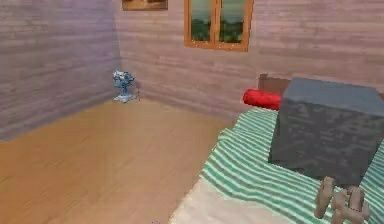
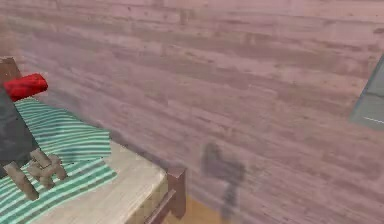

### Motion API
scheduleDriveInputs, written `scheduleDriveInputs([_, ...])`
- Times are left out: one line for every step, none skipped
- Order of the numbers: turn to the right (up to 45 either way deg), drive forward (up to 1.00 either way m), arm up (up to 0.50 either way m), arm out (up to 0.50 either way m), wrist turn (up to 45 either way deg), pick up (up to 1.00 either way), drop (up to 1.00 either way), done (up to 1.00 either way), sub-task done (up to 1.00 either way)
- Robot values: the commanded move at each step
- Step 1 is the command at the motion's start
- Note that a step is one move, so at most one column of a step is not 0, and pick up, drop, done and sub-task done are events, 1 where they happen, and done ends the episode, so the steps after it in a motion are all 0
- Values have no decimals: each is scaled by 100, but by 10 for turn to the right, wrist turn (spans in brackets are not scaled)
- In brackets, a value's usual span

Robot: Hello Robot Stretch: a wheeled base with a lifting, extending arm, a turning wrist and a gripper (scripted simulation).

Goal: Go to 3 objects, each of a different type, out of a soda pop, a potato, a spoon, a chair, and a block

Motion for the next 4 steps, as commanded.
scheduleDriveInputs([-450,0,0,0,0,0,0,0,0])
scheduleDriveInputs([-240,0,0,0,0,0,0,0,0])
scheduleDriveInputs([0,100,0,0,0,0,0,0,0])
scheduleDriveInputs([0,65,0,0,0,0,0,0,0])
